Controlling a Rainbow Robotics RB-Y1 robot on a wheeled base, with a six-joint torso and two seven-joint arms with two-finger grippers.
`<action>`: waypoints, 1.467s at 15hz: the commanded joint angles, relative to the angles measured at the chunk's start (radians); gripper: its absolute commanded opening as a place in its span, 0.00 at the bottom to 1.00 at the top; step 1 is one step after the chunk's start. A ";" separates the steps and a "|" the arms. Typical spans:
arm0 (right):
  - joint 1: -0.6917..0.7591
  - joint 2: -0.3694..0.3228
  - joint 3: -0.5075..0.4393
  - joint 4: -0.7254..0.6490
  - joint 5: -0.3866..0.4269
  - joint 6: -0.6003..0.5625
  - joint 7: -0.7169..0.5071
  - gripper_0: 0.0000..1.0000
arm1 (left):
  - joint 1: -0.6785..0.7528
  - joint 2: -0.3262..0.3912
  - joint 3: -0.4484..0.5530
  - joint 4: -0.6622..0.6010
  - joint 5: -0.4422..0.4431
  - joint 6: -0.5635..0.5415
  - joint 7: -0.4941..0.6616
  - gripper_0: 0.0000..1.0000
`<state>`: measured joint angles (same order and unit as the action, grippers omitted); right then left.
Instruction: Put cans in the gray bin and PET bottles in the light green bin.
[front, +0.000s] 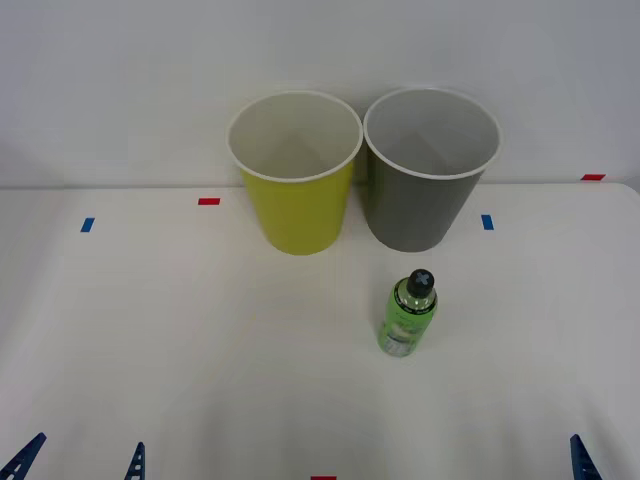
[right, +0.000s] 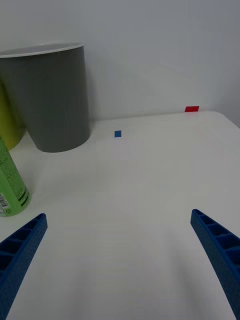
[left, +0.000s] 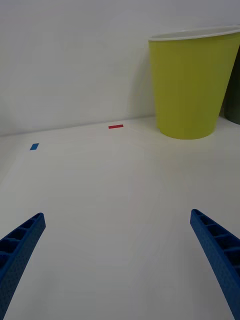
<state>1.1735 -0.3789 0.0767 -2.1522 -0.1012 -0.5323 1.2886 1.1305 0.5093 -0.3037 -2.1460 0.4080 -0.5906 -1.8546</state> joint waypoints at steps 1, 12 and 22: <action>0.000 0.000 0.000 0.000 0.000 0.000 0.000 1.00 | 0.000 0.000 0.000 0.000 0.000 0.000 0.000 1.00; 0.000 0.000 0.000 0.000 0.000 0.000 0.000 1.00 | 0.000 0.000 0.000 0.000 0.000 0.000 0.000 1.00; 0.000 0.000 0.000 0.000 0.000 0.000 0.000 1.00 | 0.000 0.000 0.000 0.000 0.000 0.000 0.000 1.00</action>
<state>1.1735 -0.3789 0.0767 -2.1522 -0.1012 -0.5323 1.2886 1.1305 0.5093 -0.3037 -2.1460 0.4080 -0.5906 -1.8546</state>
